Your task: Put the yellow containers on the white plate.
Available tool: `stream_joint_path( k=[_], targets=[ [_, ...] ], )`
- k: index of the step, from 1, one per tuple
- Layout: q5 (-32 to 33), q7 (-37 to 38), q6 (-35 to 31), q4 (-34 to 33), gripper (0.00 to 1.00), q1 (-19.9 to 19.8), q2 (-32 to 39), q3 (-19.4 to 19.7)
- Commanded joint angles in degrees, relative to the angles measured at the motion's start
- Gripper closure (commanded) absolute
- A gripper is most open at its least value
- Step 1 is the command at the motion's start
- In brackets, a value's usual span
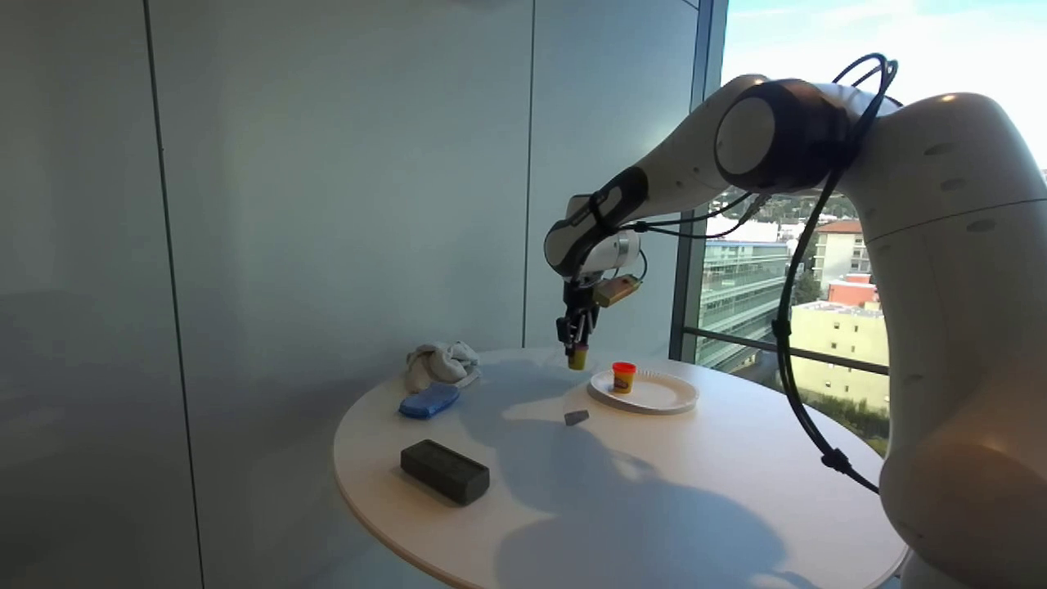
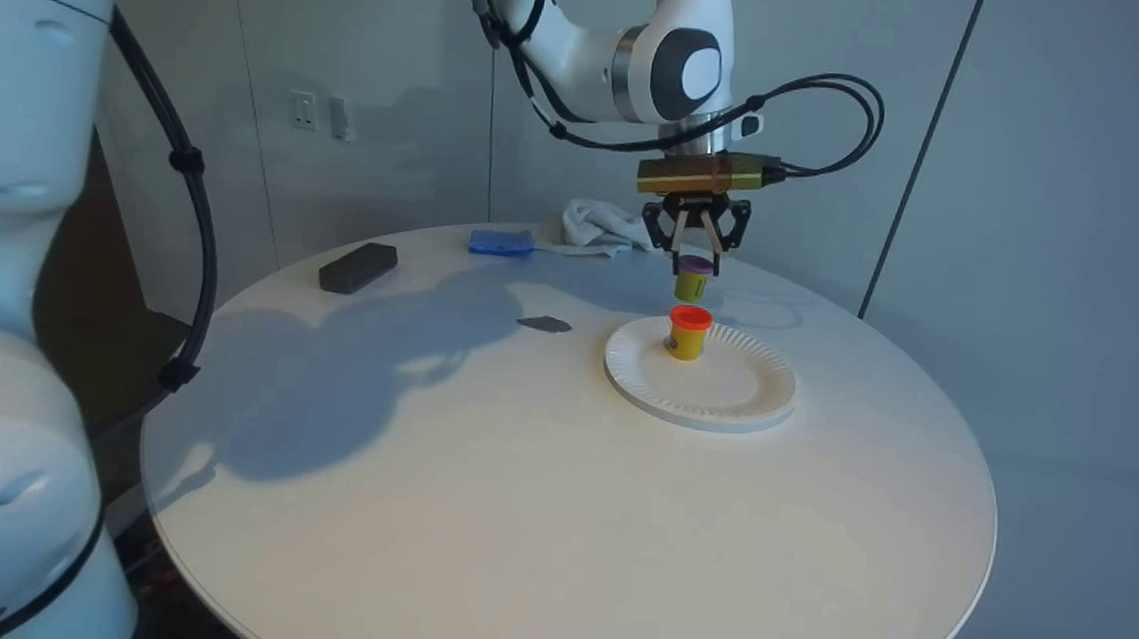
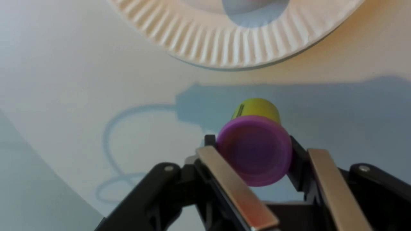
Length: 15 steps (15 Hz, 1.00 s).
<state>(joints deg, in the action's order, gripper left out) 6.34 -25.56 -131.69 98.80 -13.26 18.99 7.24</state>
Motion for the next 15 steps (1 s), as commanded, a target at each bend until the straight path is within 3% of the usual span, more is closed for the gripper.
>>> stream_joint_path(
  k=[1, 9, 15],
  targets=[
    [3.7, 3.2, 3.5, 2.0, 0.72, 0.3, -6.7, 2.1],
    [8.6, 9.9, 14.1, 7.1, 0.72, 0.0, -16.8, 5.4],
    [7.1, 15.7, 14.4, 15.3, 0.72, 0.2, -19.2, 5.4]
  ],
)
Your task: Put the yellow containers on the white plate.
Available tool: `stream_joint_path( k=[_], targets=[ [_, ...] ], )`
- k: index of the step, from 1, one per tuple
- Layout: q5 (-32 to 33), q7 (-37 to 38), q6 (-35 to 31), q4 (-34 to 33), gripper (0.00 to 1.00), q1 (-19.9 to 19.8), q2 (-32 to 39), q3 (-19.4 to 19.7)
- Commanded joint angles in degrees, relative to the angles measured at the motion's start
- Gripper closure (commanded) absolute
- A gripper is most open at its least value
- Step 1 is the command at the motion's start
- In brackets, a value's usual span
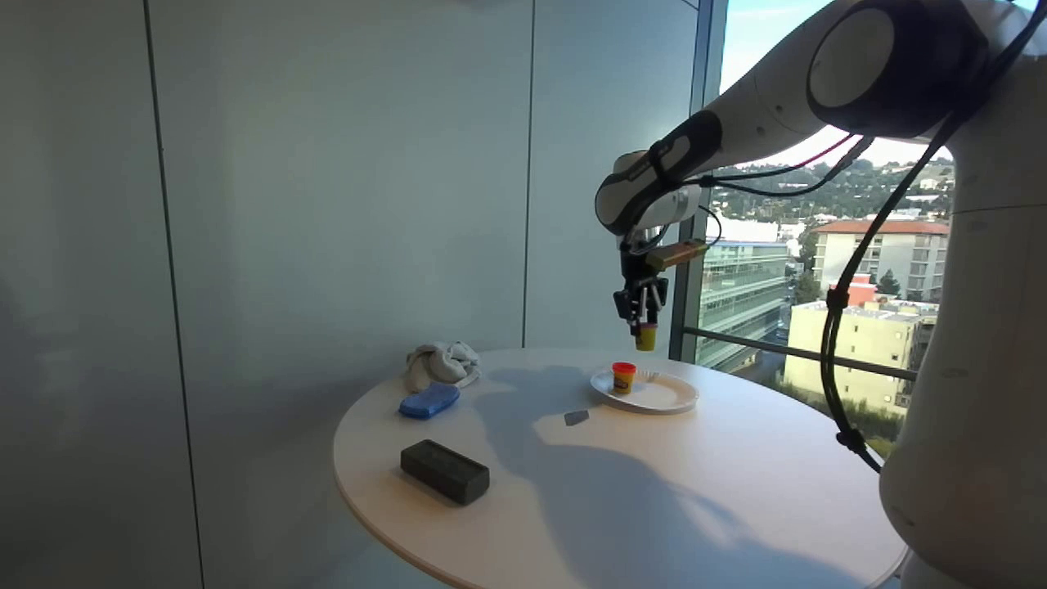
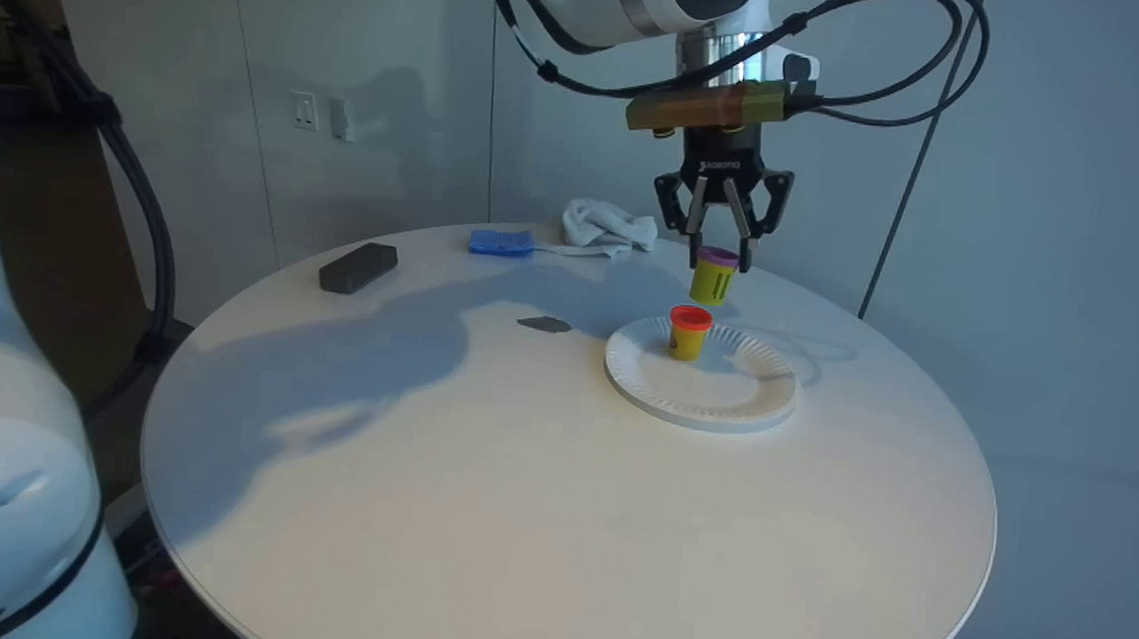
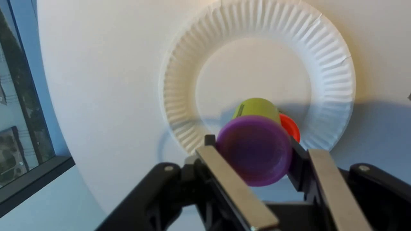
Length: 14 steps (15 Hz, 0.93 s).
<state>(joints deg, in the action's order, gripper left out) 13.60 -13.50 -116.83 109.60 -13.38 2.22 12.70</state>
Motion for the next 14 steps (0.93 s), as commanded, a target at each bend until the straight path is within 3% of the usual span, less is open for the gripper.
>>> stream_joint_path(
  k=[1, 7, 14],
  targets=[
    [-0.5, 5.0, -0.8, 5.9, 0.72, 0.2, -2.3, 0.0],
    [-2.9, 12.4, -3.7, 11.9, 0.72, -0.7, -1.4, 1.2],
    [-3.4, 15.9, -9.5, 12.6, 0.72, -1.1, -0.8, 2.0]
  ],
)
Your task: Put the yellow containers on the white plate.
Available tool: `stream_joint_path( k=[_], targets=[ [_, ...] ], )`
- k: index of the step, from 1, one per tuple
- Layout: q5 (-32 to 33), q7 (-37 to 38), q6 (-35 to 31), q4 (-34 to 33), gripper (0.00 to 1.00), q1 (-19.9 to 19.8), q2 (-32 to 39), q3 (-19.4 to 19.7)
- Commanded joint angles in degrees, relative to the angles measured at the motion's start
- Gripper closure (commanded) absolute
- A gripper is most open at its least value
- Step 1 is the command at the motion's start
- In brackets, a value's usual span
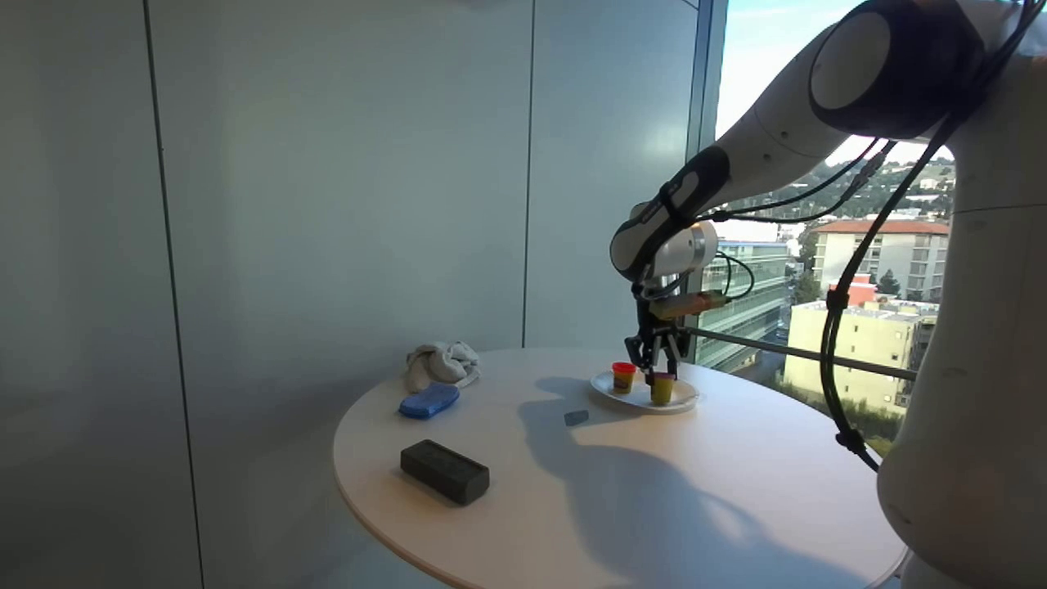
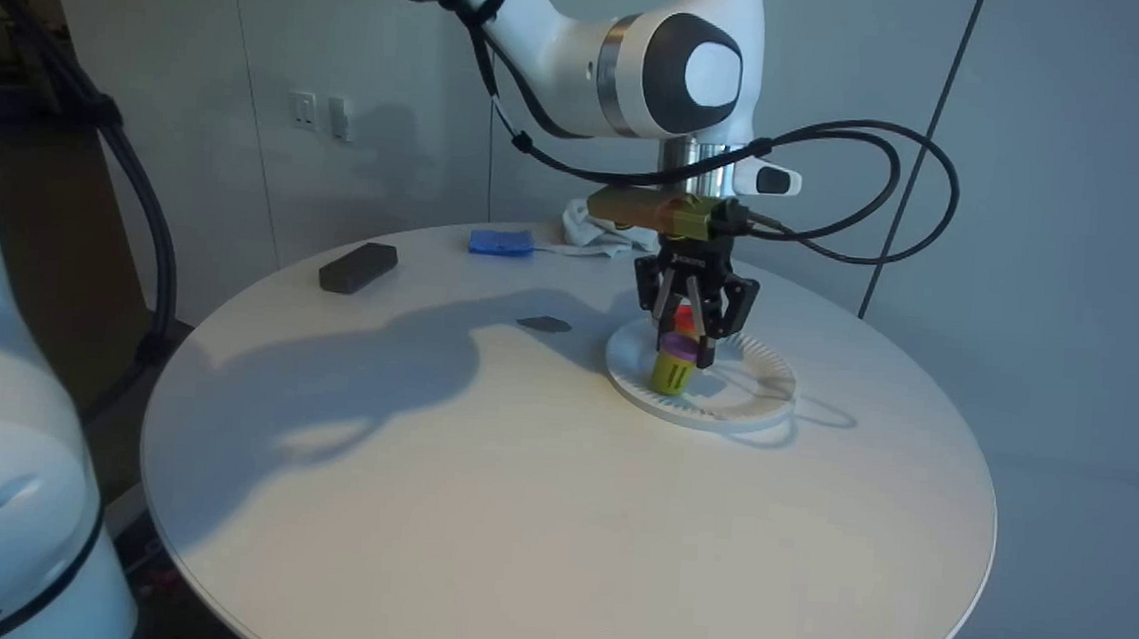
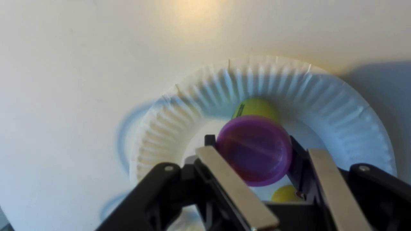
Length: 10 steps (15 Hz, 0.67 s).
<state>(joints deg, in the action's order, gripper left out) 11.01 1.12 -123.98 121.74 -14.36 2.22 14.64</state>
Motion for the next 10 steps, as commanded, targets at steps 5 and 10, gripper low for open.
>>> stream_joint_path(
  k=[5, 10],
  targets=[
    [-1.9, 1.4, -2.8, 0.7, 0.10, -0.1, -0.6, 0.0],
    [5.7, 5.3, -4.8, 1.8, 0.00, 0.4, -3.9, 0.1]
  ],
)
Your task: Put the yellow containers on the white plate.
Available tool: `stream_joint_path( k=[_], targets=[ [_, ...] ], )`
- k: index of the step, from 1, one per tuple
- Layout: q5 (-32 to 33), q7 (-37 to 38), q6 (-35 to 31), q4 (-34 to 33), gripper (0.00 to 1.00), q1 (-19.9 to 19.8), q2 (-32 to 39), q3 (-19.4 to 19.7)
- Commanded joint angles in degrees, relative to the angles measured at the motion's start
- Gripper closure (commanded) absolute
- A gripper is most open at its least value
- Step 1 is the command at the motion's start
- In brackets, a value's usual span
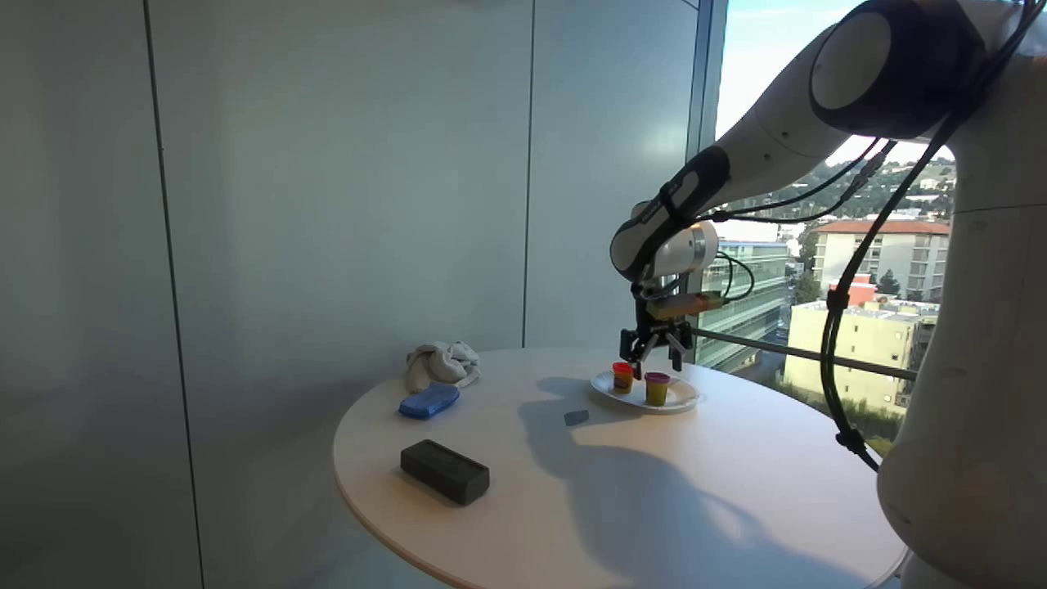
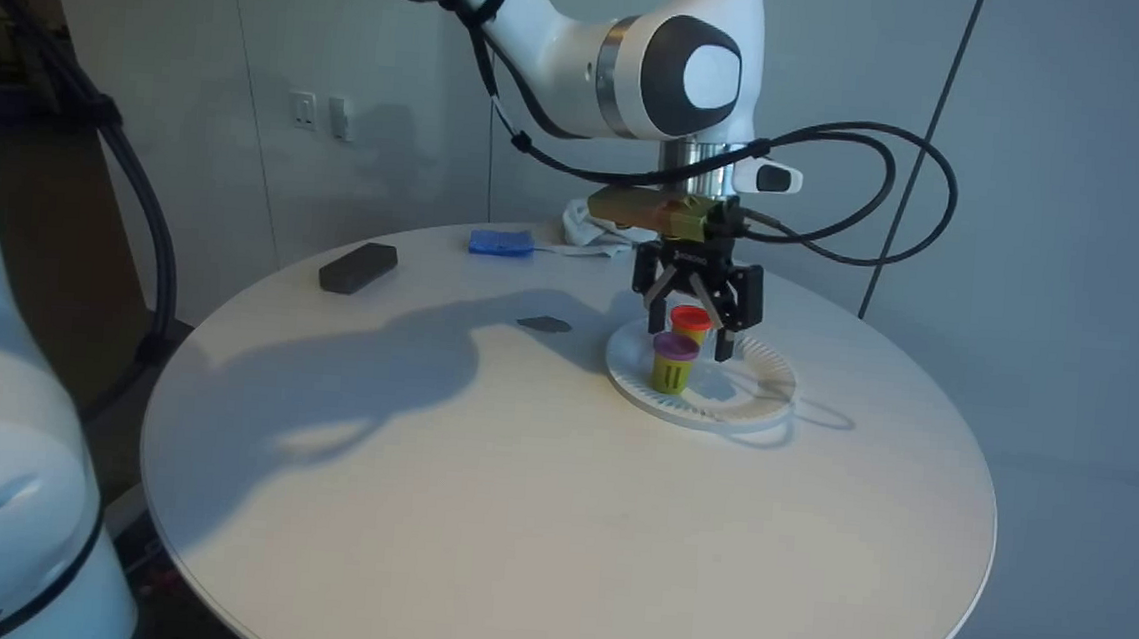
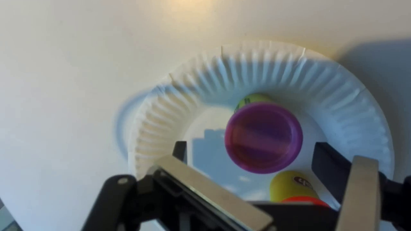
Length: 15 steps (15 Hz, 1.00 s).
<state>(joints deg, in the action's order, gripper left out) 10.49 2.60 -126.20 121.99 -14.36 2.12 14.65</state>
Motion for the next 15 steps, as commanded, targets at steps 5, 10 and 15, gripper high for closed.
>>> stream_joint_path(
  k=[5, 10, 15],
  targets=[
    [11.5, -4.0, 0.3, 4.1, 0.00, 2.4, -15.3, -3.0],
    [-3.3, -16.9, 14.8, 2.7, 0.00, 7.7, -23.8, -4.6],
    [-8.9, -19.6, 22.3, 2.1, 0.00, 9.6, -24.7, -4.8]
  ],
)
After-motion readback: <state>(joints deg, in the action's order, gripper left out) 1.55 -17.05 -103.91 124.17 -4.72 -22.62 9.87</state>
